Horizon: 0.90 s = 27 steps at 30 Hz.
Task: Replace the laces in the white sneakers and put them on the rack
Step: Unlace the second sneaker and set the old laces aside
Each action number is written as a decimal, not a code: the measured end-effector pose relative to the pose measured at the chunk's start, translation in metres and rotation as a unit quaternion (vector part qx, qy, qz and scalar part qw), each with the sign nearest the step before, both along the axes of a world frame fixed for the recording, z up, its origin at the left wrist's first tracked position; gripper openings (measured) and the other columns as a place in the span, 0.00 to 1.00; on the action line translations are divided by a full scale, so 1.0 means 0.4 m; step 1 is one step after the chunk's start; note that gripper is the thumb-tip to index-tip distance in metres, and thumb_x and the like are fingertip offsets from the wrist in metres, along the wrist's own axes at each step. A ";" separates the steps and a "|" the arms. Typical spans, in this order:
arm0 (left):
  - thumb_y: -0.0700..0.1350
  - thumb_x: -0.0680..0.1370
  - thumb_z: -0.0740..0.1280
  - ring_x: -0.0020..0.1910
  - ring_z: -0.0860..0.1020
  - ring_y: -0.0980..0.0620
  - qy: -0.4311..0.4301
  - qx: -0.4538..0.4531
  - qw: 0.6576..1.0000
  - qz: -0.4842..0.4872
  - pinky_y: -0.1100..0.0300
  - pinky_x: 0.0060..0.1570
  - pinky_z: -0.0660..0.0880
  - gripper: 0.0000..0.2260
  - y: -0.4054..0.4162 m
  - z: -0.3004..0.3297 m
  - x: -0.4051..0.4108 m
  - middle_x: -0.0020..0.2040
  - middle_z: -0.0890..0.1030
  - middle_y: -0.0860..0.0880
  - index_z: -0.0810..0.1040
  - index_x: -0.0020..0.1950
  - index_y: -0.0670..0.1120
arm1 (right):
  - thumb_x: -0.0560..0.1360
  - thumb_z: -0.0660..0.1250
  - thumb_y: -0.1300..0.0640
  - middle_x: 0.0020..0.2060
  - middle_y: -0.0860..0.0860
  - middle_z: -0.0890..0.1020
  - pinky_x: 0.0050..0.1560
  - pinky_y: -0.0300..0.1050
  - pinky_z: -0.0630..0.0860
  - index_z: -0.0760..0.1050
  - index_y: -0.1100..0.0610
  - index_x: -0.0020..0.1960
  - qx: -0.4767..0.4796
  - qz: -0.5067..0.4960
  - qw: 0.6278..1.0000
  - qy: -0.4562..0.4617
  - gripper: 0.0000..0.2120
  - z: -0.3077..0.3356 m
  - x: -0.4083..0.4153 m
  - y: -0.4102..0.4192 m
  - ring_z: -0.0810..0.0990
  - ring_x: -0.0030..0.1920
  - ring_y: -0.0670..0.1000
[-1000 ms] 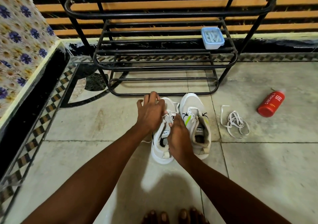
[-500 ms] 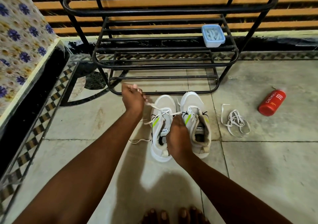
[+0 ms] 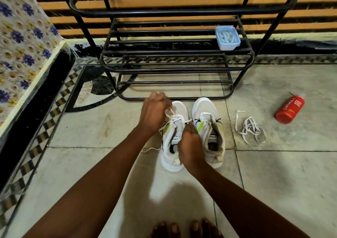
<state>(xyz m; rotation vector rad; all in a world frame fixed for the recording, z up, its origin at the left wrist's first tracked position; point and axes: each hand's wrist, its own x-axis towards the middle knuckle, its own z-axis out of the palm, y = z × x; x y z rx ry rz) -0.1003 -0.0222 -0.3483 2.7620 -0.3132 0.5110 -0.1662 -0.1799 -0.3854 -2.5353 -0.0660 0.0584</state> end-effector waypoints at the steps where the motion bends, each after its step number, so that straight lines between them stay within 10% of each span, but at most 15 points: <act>1: 0.43 0.76 0.63 0.50 0.74 0.46 -0.020 -0.063 0.996 0.058 0.52 0.44 0.68 0.10 0.005 0.007 -0.003 0.46 0.79 0.50 0.84 0.47 0.50 | 0.72 0.60 0.71 0.62 0.67 0.76 0.61 0.52 0.76 0.70 0.71 0.66 -0.009 0.002 1.000 -0.005 0.22 0.002 0.001 0.001 0.78 0.61 0.65; 4: 0.37 0.77 0.62 0.48 0.79 0.46 -0.028 -0.305 0.932 0.192 0.48 0.51 0.76 0.10 0.041 0.011 0.005 0.45 0.81 0.47 0.80 0.44 0.48 | 0.72 0.61 0.71 0.62 0.68 0.76 0.59 0.52 0.76 0.69 0.71 0.66 -0.023 0.015 1.000 0.000 0.22 0.010 0.000 0.001 0.78 0.61 0.66; 8: 0.36 0.85 0.54 0.31 0.82 0.49 0.086 -0.708 0.638 0.290 0.47 0.41 0.82 0.11 0.023 0.037 0.017 0.37 0.79 0.45 0.71 0.46 0.45 | 0.70 0.62 0.72 0.57 0.67 0.77 0.52 0.52 0.78 0.71 0.71 0.61 -0.037 0.015 0.999 0.002 0.19 0.010 0.002 0.000 0.80 0.56 0.66; 9: 0.35 0.85 0.53 0.26 0.77 0.52 0.091 -0.716 0.630 0.286 0.53 0.33 0.78 0.11 0.019 0.036 0.013 0.35 0.75 0.46 0.69 0.46 0.45 | 0.70 0.61 0.72 0.56 0.67 0.78 0.51 0.52 0.78 0.71 0.70 0.60 -0.034 0.016 0.999 0.006 0.18 0.010 0.002 0.000 0.80 0.55 0.66; 12: 0.37 0.81 0.58 0.31 0.71 0.52 0.052 -0.440 0.881 0.169 0.55 0.34 0.68 0.08 0.036 0.002 -0.016 0.35 0.74 0.52 0.71 0.46 0.48 | 0.73 0.60 0.71 0.55 0.65 0.77 0.50 0.52 0.75 0.71 0.69 0.59 -0.011 0.017 1.000 0.011 0.15 0.009 -0.006 -0.006 0.78 0.55 0.66; 14: 0.40 0.79 0.63 0.40 0.75 0.49 0.109 -0.212 0.971 0.030 0.53 0.40 0.72 0.04 0.036 -0.008 -0.026 0.40 0.79 0.53 0.76 0.47 0.48 | 0.71 0.60 0.72 0.55 0.66 0.77 0.51 0.52 0.77 0.71 0.70 0.59 -0.027 0.012 1.000 0.001 0.17 0.014 -0.003 -0.003 0.80 0.55 0.66; 18: 0.42 0.76 0.72 0.45 0.72 0.48 0.150 -0.008 0.987 -0.062 0.55 0.42 0.70 0.07 0.005 -0.010 -0.034 0.44 0.82 0.54 0.86 0.48 0.53 | 0.76 0.57 0.70 0.57 0.64 0.78 0.54 0.51 0.75 0.70 0.67 0.64 -0.010 -0.006 1.000 -0.004 0.17 0.013 0.005 0.005 0.79 0.56 0.65; 27: 0.36 0.75 0.68 0.53 0.68 0.48 0.230 -0.021 0.972 0.045 0.52 0.49 0.72 0.15 0.044 -0.005 -0.037 0.49 0.68 0.48 0.86 0.53 0.54 | 0.68 0.60 0.72 0.55 0.66 0.77 0.46 0.54 0.78 0.72 0.68 0.59 -0.025 0.015 1.000 -0.011 0.19 0.007 0.005 -0.006 0.81 0.50 0.67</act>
